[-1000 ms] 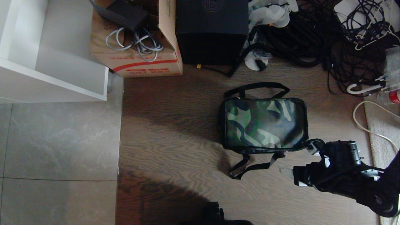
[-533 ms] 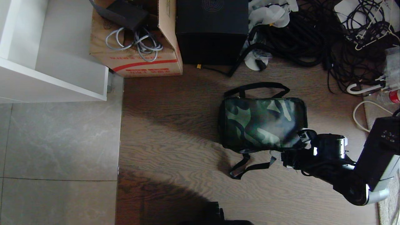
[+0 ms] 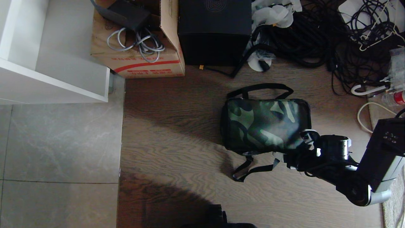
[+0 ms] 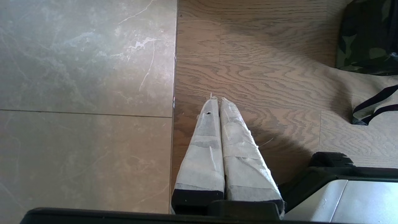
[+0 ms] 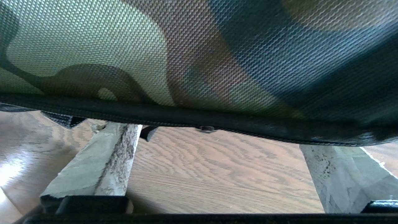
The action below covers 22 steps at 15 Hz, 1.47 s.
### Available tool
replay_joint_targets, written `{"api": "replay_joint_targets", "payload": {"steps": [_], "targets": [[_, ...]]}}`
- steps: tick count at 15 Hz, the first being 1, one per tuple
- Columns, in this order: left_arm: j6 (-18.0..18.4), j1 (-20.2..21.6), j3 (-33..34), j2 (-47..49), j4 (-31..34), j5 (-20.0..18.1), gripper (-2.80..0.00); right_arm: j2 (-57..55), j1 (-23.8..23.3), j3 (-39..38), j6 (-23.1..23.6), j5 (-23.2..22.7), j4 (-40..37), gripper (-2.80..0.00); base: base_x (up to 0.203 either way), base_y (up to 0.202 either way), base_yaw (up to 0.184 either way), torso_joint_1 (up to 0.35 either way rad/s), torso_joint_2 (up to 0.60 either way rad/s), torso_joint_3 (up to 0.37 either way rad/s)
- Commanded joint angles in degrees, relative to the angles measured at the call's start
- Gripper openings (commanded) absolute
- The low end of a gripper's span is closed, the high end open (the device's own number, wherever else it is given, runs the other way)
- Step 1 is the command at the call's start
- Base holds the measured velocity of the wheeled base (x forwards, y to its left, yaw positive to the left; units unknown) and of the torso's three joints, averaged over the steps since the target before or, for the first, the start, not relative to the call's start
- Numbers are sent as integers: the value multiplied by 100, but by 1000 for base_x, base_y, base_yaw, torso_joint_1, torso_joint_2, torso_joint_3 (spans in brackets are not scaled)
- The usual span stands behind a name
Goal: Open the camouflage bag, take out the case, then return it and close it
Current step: Open the top of the storage box
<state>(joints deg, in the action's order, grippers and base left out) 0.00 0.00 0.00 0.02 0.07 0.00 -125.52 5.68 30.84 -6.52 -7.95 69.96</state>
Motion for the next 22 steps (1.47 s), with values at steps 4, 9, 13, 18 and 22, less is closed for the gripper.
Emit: {"api": "replay_joint_targets", "payload": {"steps": [4, 9, 13, 18, 22], "targets": [[0, 0, 0, -2, -2, 0, -280, -43, -120, -8, 19, -5, 166, -280, 0, 0, 0, 0, 0, 0], [0, 0, 0, -2, 1, 0, -280, -172, -120, 33, 81, -5, 185, -280, 0, 0, 0, 0, 0, 0], [0, 0, 0, -2, 1, 0, -280, -78, -120, -15, 116, -10, 261, -280, 0, 0, 0, 0, 0, 0], [0, 0, 0, -2, 1, 0, -280, 834, -326, -330, 728, -225, -487, -280, 0, 0, 0, 0, 0, 0], [0, 0, 0, -2, -7, 0, -280, 1345, -647, -553, 1522, -761, -1441, -280, 0, 0, 0, 0, 0, 0]]}}
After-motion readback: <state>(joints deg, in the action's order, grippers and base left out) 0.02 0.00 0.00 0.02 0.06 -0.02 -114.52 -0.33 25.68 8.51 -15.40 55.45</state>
